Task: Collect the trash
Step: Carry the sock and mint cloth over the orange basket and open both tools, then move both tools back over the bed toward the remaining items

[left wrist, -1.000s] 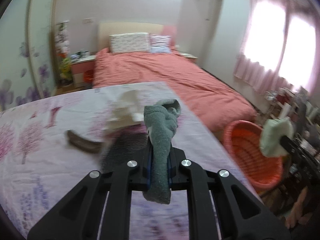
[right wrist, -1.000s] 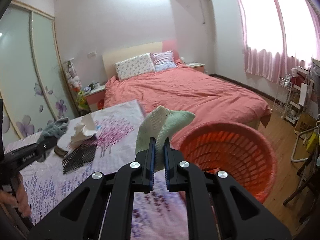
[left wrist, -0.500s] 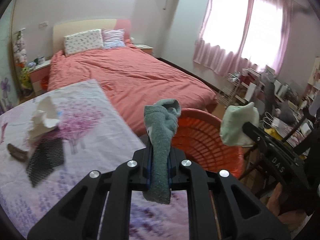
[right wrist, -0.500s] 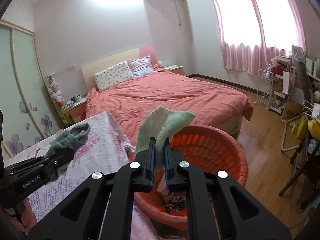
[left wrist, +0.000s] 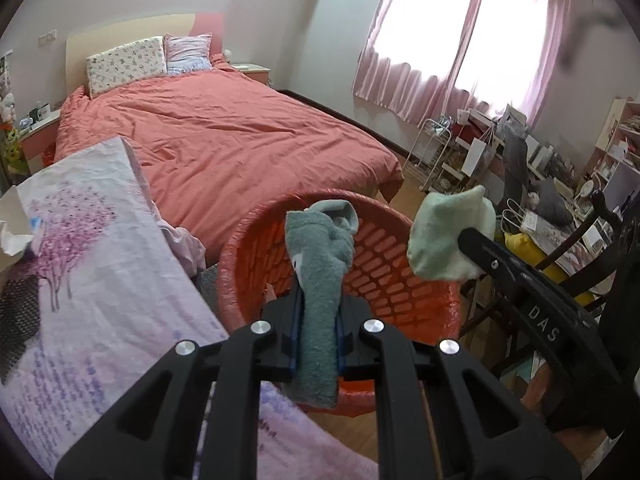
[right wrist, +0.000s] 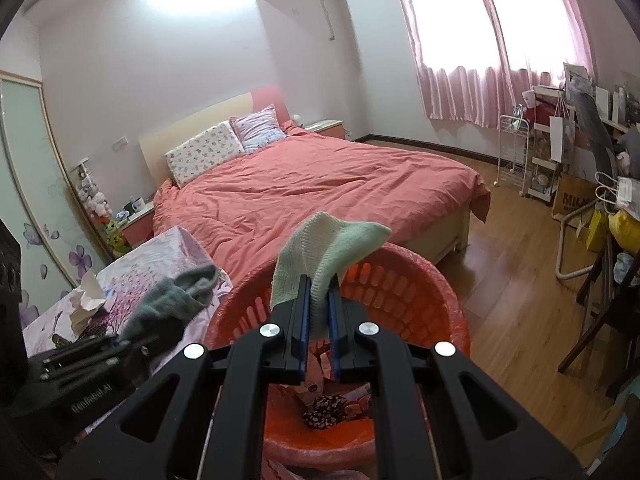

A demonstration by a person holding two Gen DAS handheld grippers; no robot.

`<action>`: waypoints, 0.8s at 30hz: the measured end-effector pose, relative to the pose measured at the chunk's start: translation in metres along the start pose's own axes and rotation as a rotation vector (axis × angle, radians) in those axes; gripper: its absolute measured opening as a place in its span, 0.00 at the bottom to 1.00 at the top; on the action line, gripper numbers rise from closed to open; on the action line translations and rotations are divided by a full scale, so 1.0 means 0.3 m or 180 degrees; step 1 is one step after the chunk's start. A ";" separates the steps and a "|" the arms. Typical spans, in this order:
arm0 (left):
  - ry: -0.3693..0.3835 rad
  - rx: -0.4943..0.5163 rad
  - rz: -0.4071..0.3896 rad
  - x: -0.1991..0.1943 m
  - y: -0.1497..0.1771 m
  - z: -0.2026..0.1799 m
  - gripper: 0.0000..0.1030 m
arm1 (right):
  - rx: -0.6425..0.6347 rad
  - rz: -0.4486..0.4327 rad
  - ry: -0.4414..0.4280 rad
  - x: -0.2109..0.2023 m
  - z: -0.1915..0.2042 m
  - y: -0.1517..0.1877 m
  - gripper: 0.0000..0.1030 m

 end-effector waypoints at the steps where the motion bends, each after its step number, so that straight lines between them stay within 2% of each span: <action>1: -0.0009 0.0002 0.0013 0.010 -0.002 0.000 0.16 | 0.0015 0.0016 -0.0011 0.007 -0.006 -0.001 0.09; 5: -0.0054 0.0003 0.0079 0.057 -0.005 0.004 0.32 | 0.0084 0.0119 -0.0059 0.042 -0.021 -0.002 0.11; 8: -0.0114 0.0011 0.0104 0.074 0.001 0.018 0.39 | 0.0109 0.0231 -0.0081 0.065 -0.023 0.013 0.17; 10: -0.0162 -0.0012 0.0110 0.077 0.004 0.038 0.42 | 0.0103 0.0261 -0.0081 0.069 -0.026 0.022 0.29; 12: -0.0198 -0.0037 0.0115 0.074 0.008 0.057 0.44 | 0.0086 0.0271 -0.0071 0.067 -0.021 0.029 0.35; 24: -0.0636 -0.0193 0.0043 -0.057 0.059 0.247 0.50 | -0.0051 0.0357 -0.0020 0.047 0.031 0.050 0.35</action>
Point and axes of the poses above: each gripper's, at about its wrist camera, not at the fingertips, and x roughly the way its jaws point, z to its left, y to its underside, the point moved 3 cm from there along x, roughly the way its jaws point, and after that the axes turned 3 degrees about z, right-handed, at the moved point
